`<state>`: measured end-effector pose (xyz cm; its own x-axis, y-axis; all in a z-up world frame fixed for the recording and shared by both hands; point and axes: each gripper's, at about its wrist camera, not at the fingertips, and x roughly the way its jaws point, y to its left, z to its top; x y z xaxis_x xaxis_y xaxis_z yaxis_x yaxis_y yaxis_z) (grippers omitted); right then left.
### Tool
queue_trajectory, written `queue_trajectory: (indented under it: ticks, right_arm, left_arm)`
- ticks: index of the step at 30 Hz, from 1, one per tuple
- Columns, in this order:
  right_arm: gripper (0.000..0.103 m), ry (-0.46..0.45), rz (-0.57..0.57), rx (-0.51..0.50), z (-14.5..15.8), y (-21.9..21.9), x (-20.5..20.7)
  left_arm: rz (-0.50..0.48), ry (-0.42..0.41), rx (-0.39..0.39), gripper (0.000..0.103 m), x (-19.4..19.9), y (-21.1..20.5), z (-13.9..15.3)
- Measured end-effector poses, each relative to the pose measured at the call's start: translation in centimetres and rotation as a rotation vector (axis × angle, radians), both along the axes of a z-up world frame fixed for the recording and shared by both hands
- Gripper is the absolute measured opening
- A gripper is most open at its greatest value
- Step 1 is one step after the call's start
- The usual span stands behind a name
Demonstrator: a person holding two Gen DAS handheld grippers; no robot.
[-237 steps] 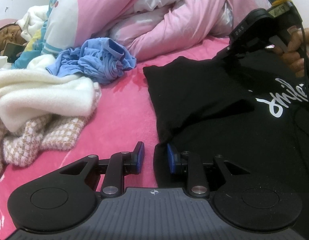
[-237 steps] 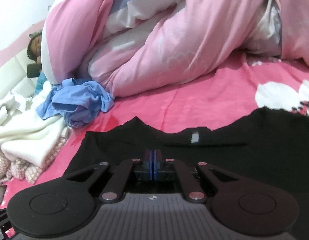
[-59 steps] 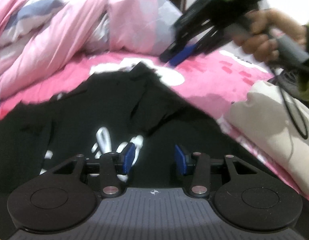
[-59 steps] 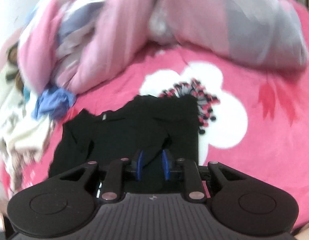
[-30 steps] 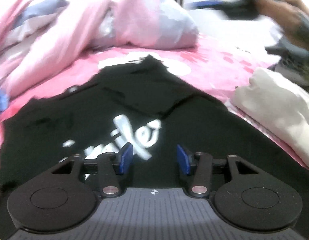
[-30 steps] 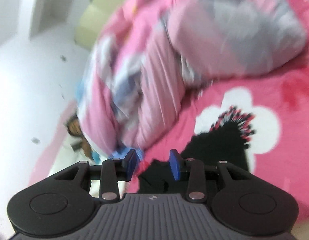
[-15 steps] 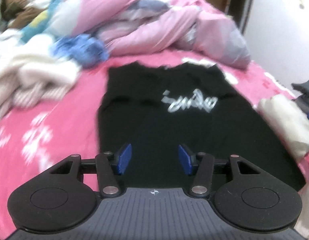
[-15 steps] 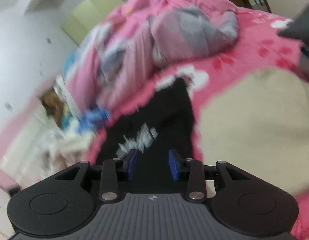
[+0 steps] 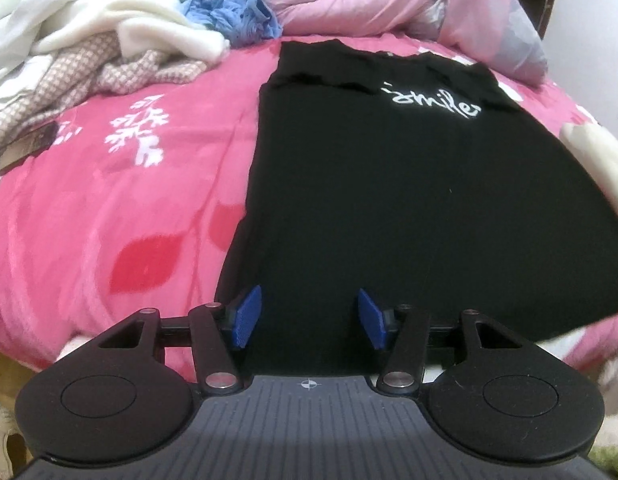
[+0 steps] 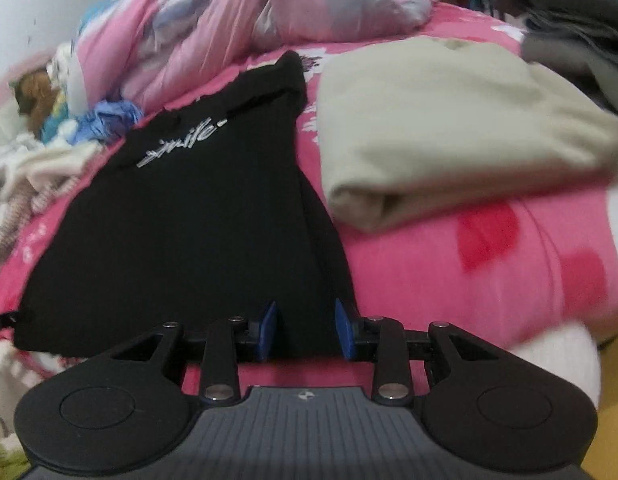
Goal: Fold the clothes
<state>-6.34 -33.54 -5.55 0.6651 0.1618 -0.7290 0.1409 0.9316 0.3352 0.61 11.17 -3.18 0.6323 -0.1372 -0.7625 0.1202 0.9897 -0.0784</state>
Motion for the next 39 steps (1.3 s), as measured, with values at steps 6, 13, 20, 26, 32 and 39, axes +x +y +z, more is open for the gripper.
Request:
queue_trajectory:
  ticks: [6,13,20,26,32,39]
  right_arm:
    - [0.039,-0.016,-0.094,0.179,0.3,-2.8,-2.3]
    - [0.045,-0.052,-0.153,0.279,-0.2,-4.6,-1.0]
    - [0.045,-0.049,-0.159,0.349,-1.4,-4.6,0.4]
    - [0.046,-0.035,-0.166,0.415,-2.5,-5.1,1.0]
    - [0.046,-0.011,-0.163,0.513,-3.4,-6.0,0.9]
    - [0.047,0.002,-0.105,0.562,-3.2,-5.7,0.6]
  left_arm:
    - [0.002,0.010,-0.041,0.056,-2.1,1.4,0.1]
    - [0.023,-0.043,-0.017,0.056,-3.3,1.3,-0.3]
    - [0.070,-0.088,-0.046,0.056,-1.8,2.9,-0.7]
    - [0.099,-0.083,-0.135,0.055,-0.5,4.1,-1.3]
    - [0.089,-0.074,-0.151,0.036,-1.5,4.4,-1.3]
    - [0.072,-0.130,-0.212,0.018,-2.9,4.7,-1.0]
